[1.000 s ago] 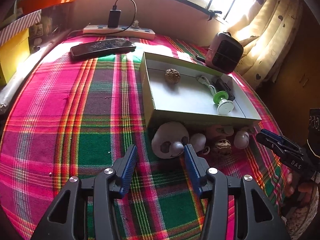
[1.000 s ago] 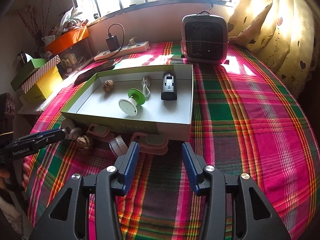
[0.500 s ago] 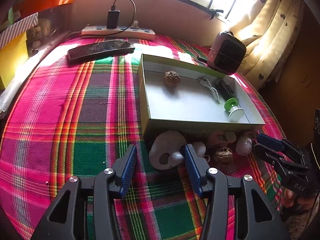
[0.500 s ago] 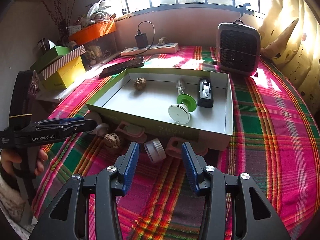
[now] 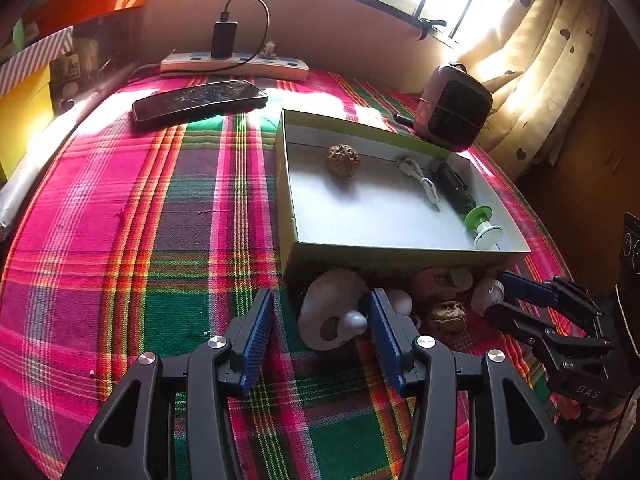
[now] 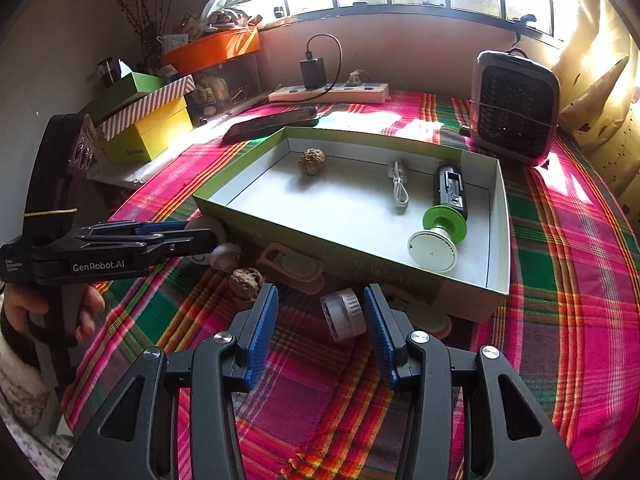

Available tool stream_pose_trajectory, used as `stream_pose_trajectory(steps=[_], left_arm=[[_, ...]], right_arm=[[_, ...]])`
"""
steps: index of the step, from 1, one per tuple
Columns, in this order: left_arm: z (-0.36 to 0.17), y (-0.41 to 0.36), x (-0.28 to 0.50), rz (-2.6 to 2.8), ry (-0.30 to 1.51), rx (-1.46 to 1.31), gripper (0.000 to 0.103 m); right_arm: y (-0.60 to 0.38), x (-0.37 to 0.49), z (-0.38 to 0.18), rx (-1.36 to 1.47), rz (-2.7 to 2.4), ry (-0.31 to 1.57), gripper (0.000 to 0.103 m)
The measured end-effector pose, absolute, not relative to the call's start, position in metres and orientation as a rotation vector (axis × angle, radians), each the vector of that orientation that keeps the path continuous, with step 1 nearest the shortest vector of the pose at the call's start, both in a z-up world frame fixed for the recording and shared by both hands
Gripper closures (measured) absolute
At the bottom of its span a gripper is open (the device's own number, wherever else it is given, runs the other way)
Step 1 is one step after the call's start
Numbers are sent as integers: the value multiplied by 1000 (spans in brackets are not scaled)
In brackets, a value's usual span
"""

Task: Organize objects
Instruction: 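Grasp the white panda-face figure with the left gripper while the right gripper grasps the white jar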

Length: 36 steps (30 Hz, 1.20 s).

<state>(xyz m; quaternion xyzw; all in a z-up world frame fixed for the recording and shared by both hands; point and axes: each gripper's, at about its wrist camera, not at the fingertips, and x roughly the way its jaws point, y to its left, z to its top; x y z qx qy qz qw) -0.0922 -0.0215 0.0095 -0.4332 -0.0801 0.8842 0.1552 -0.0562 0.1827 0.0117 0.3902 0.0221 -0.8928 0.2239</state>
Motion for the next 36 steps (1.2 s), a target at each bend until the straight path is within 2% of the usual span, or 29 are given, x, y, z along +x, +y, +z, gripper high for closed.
stream_pose_trajectory(steps=[14,18,23,34,36], left_arm=[[9,-23,-94,2529,-244,-1240,55],[9,-23,-95,2530,-243,-1240,55],[8,-21,-95,2534,-246,-1245,55],[10,-16,-96,2554,-187,-1246,56],[10,-15,-95,2565,-170,-1247,59]], right_arm=[[183,-65,2,1167,-2465,53,63],[184,-68,0,1196,-2470,58,74],[186,-69,-1,1207,-2483,49,83],[186,-68,-1,1206,-2482,55,83],[186,-68,-1,1206,-2482,54,83]])
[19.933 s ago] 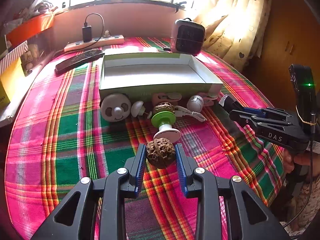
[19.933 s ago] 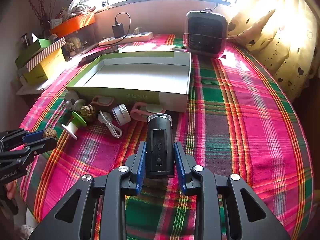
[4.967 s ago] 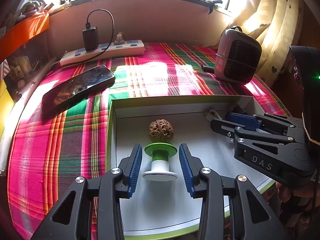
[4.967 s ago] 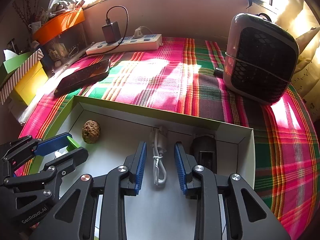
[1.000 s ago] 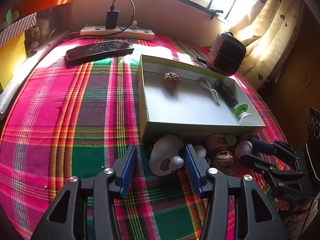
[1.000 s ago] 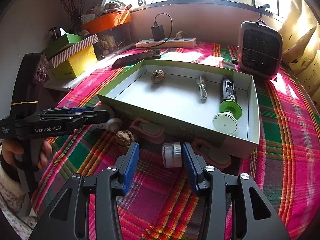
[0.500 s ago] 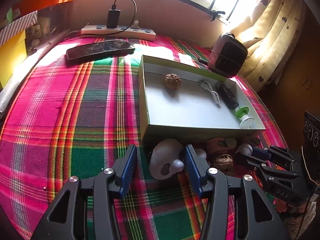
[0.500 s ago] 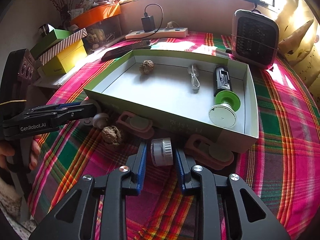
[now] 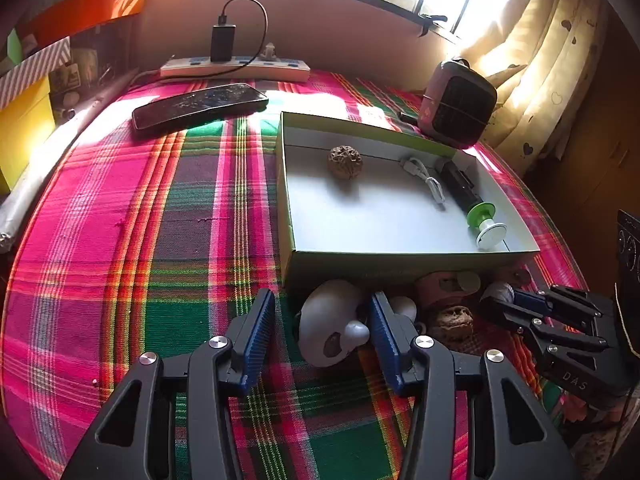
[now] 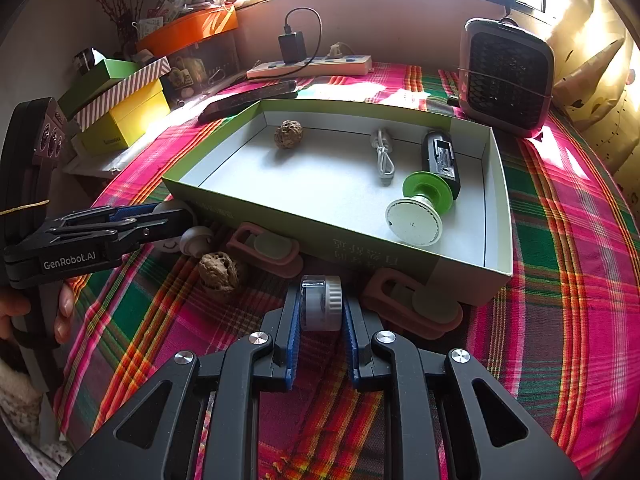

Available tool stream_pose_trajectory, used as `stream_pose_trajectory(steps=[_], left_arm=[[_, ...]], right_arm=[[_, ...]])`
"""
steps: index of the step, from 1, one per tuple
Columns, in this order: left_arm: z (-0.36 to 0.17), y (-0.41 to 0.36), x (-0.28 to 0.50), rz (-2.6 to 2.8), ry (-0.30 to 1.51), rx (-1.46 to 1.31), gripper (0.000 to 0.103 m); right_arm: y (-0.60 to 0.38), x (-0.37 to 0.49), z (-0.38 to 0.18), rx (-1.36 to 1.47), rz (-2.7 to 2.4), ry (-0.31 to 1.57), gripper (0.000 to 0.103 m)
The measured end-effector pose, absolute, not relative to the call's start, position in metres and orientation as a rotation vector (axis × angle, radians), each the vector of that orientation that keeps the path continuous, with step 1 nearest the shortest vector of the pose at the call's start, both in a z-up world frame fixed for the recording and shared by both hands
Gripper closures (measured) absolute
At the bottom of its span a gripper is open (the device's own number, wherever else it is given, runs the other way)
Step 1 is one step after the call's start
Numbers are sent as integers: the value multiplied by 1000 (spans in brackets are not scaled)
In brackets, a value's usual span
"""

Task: Organize objects
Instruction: 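Grasp the white panda-face figure with the left gripper while the right gripper grasps the white jar, then lift the panda figure and white jar and carry both over the box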

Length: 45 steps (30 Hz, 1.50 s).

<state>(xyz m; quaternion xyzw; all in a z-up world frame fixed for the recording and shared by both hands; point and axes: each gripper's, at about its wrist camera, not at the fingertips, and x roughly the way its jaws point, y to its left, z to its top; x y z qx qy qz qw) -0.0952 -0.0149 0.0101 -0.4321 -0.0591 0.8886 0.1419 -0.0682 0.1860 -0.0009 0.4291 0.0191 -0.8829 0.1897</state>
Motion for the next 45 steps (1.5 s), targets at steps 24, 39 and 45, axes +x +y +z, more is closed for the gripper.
stream_pose_trajectory(steps=[24,39,45], left_arm=[[9,-17,-95,2599,-146,-1249,70],[9,-17,-94,2603,-158,-1243,70],[9,-18,-93,2604,-160,-1242,70]], right_arm=[[185,-68,-1,1207,-2483,60,83],[185,-68,-1,1207,-2483,60,83],[186,-68,0,1206,-2487,55,83]])
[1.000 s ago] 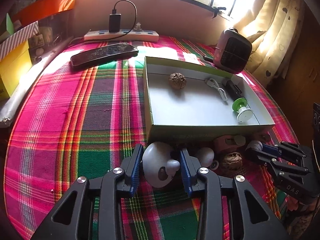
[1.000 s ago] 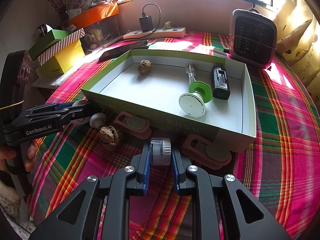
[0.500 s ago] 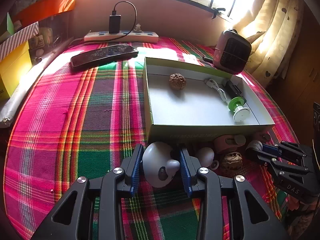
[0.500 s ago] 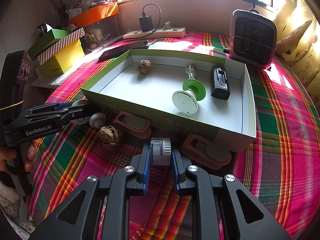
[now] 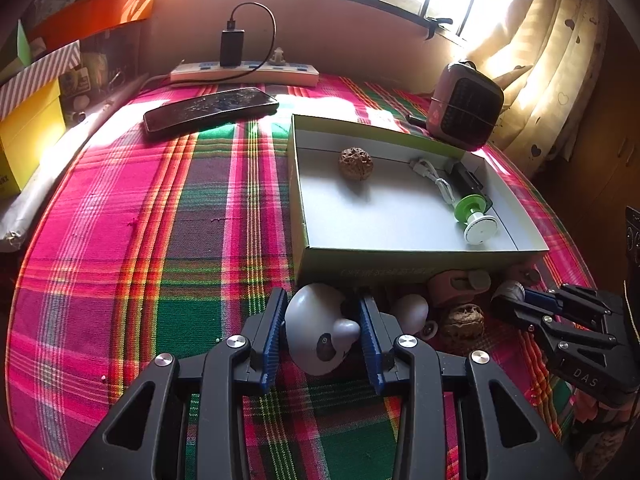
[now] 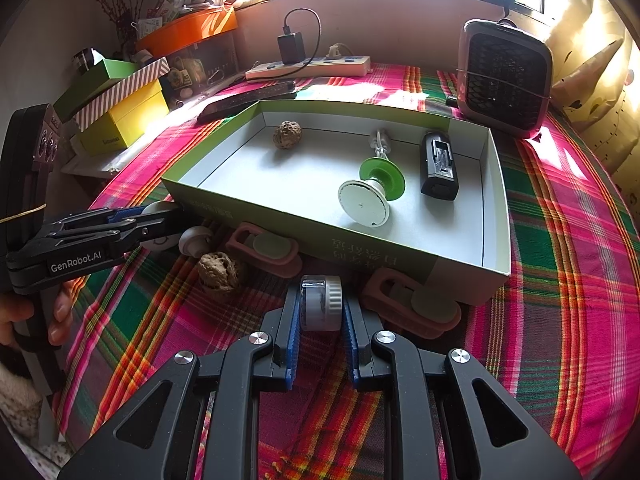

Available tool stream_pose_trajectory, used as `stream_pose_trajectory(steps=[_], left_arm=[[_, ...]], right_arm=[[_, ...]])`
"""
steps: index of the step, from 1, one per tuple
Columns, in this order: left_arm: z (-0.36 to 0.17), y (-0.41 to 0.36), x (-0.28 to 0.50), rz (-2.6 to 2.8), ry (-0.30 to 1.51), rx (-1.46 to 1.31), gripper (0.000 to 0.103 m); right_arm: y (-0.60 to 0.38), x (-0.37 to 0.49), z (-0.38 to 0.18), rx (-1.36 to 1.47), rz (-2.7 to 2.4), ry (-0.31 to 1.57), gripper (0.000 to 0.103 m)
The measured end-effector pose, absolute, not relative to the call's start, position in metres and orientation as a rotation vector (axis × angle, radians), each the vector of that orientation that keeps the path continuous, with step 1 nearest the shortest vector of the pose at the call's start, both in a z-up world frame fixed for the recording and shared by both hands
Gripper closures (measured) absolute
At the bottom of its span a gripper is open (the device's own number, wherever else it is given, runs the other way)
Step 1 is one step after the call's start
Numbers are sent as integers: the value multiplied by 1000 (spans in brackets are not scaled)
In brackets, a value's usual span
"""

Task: Organize objects
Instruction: 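Lift the panda figure and white jar and carry both over the box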

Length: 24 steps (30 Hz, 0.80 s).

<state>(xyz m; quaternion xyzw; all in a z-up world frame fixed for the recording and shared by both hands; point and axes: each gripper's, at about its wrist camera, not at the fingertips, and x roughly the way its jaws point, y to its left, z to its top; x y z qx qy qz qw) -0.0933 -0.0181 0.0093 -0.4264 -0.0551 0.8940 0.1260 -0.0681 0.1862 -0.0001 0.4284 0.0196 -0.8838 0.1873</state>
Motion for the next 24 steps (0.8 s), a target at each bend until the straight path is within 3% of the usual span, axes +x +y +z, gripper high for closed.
stream_pose_trajectory(steps=[24], left_arm=[[35,-16,-80,2617,-148,-1170,70]], right_arm=[[190,-60,15,1147,-2506,33,83]])
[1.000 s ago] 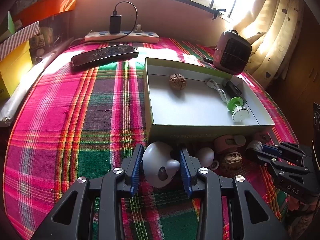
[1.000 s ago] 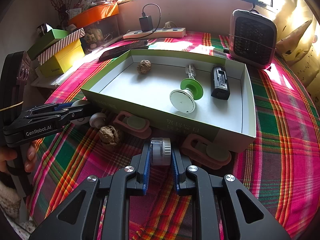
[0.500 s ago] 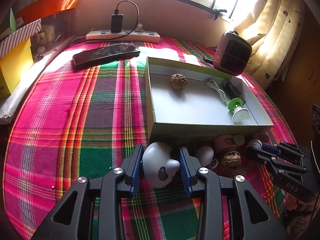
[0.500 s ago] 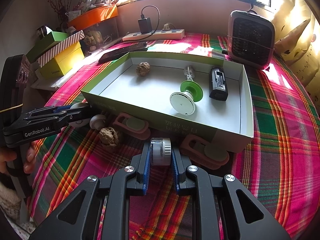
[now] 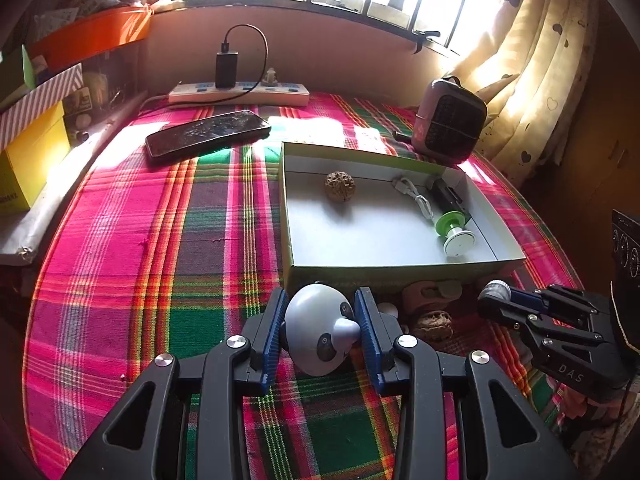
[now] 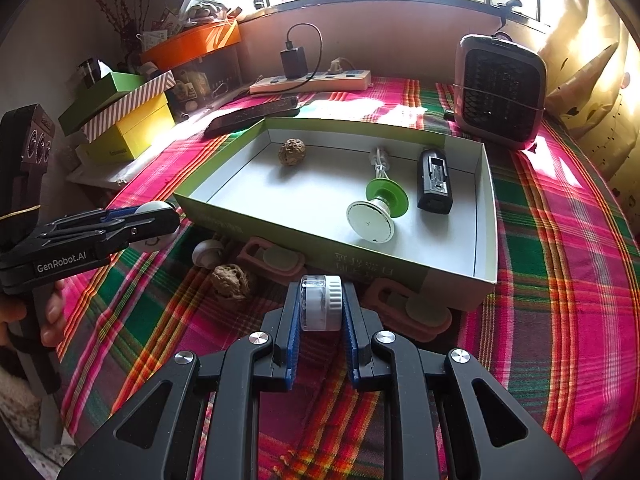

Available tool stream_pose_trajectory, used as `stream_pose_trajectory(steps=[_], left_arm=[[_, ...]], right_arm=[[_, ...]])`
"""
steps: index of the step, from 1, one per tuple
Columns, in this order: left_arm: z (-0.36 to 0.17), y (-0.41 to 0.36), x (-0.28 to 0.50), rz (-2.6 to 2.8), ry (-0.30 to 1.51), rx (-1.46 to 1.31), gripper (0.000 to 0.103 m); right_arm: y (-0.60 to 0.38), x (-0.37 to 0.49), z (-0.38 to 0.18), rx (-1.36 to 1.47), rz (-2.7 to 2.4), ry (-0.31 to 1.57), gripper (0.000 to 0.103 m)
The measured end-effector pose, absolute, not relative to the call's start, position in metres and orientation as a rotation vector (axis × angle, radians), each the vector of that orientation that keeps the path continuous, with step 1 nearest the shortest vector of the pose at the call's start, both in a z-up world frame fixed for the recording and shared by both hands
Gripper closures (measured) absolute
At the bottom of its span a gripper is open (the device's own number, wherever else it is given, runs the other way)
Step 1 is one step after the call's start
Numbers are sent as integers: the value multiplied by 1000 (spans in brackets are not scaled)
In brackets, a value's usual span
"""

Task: Organize objects
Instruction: 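Lift the panda figure and white jar and carry both over the box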

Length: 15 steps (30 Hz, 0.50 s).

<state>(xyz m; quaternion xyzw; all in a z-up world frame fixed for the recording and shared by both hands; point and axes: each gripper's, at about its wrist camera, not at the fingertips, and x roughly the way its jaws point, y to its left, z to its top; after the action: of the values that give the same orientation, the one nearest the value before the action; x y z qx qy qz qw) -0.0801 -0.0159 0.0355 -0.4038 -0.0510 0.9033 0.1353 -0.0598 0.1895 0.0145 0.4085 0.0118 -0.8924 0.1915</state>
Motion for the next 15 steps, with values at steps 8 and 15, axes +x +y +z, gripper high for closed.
stream_pose_trajectory(steps=[8,15], left_arm=[[46,-10,-82,2605,-151,-1146,70],[57,-3,-92,2602,-137,-1116,70]], right_arm=[[190,-58,27,1104,-2514,23,83],[188,-67,42,1060,-2540,50,83]])
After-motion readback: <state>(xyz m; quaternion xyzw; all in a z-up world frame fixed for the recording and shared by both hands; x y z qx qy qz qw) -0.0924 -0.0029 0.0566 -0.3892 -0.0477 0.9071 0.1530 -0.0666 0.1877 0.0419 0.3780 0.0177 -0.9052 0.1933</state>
